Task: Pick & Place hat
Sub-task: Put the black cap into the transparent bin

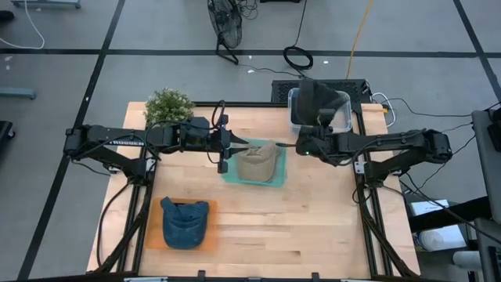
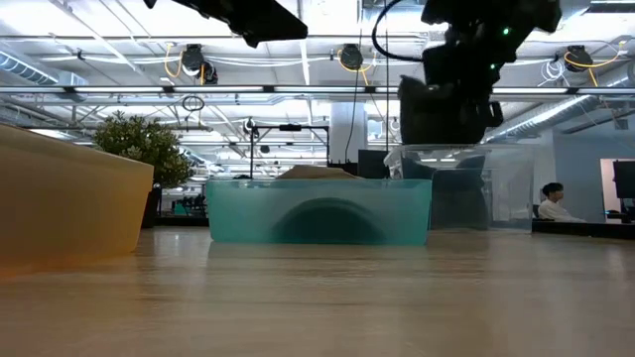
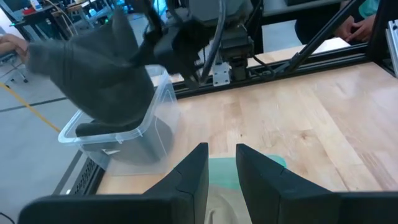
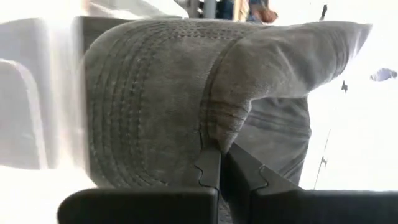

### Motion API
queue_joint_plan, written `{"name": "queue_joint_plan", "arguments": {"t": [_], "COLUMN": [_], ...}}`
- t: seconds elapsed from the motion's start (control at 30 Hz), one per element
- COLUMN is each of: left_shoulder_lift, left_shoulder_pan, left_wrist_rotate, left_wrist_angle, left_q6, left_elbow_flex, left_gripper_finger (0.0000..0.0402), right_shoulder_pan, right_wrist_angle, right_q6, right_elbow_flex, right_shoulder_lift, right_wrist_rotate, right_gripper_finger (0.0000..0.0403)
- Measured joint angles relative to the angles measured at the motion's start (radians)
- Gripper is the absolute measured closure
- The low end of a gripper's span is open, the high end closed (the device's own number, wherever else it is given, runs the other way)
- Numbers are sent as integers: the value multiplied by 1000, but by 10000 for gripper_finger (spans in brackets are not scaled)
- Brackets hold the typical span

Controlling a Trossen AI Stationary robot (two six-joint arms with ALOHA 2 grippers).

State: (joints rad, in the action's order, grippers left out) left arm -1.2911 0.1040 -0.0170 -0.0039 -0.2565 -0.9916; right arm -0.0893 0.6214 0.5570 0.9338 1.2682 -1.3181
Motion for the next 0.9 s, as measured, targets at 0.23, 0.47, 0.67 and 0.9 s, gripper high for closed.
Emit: {"name": "queue_joint_plan", "arguments": {"t": [0.23,0.47,0.67,0.9], "left_shoulder_lift": [0,0,0,0], "left_shoulder_pan": [0,0,0,0], "left_wrist_rotate": [1,1,2,2], "left_wrist_angle": [-31,-31,-30,-29], "left_q6": [-3,-6,-6,-6], "left_elbow_flex": [0,0,0,0], "left_gripper_finger": [309,309,309,309], "right_shoulder_pan": [-48,-76,-60,-60], "right_wrist_angle": [-389,-483,-482,-483], "right_q6": [362,387,390,345], "right_elbow_flex": [-150,-227,-282,-323], "right_shoulder_lift": [-14,-118,-192,-220], "right_wrist_rotate": [34,82,170,165], "right_gripper_finger": [403,403,395,336]}}
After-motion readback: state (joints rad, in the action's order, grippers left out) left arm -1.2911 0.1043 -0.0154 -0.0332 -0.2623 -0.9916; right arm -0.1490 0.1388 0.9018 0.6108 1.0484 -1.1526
